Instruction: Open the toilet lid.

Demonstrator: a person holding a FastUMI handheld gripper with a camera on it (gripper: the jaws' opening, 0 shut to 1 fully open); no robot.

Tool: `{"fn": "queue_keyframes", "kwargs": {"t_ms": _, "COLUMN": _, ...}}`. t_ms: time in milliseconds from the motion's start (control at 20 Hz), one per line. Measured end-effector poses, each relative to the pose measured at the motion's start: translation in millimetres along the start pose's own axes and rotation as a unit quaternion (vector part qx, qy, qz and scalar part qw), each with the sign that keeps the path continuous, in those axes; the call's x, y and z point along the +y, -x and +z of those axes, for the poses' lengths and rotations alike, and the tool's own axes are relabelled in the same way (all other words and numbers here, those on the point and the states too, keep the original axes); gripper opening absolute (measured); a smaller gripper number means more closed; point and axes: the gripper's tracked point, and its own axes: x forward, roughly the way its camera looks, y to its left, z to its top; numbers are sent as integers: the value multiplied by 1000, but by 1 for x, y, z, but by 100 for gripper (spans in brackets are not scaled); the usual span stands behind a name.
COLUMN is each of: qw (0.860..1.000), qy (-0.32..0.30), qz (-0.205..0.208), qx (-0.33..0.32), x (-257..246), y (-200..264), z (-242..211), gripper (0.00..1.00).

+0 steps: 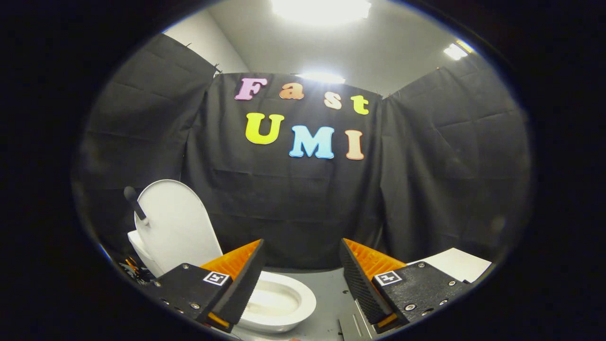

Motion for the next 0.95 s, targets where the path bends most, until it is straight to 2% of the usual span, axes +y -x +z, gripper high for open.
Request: {"fn": "queue_keyframes", "kwargs": {"t_ms": 950, "qw": 1000, "qy": -10, "qz": -14, "qx": -8, "x": 10, "y": 9, "z": 26, "gripper": 95}}
